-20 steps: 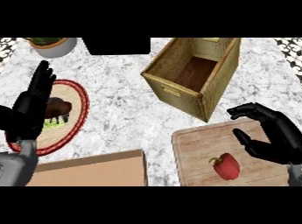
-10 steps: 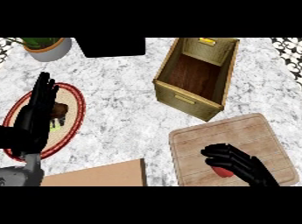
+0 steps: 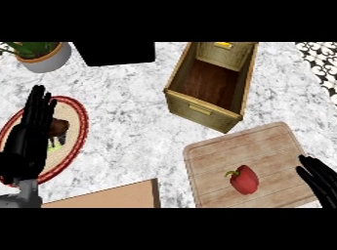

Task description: Pick the bell pepper from the cutting board and place it in the basket

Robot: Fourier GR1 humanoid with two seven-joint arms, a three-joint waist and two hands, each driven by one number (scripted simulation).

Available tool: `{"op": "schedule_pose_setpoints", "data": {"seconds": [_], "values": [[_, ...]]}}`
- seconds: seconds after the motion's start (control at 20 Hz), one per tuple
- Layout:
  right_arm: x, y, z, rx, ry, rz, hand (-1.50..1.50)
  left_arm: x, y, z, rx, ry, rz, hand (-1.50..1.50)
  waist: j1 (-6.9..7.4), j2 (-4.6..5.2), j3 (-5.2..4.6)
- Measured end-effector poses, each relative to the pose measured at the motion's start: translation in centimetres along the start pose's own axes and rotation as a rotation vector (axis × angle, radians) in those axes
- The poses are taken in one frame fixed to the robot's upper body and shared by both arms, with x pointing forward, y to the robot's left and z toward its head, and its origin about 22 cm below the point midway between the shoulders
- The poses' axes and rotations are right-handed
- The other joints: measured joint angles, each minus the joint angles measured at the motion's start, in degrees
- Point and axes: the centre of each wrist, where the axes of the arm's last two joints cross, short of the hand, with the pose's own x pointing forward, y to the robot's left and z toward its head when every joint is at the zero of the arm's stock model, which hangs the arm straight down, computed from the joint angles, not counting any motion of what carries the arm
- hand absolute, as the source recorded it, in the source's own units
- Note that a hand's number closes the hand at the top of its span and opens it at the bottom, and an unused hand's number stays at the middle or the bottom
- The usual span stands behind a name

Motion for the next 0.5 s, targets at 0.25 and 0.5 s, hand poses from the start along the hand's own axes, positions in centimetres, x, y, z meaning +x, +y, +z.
{"op": "schedule_pose_setpoints", "data": {"seconds": [0.25,0.5], "values": [[1.9,-3.3,1.8,0.155,0.099,0.18,-1.5,0.4,-0.3,0.1,-0.017,-0.016,0.016,0.0,0.71,0.45,-0.05],[2.6,-3.6,2.9,0.323,0.207,0.209,-1.5,0.8,-1.1,0.3,-0.05,-0.032,0.028,0.0,2.53,0.83,0.02]]}}
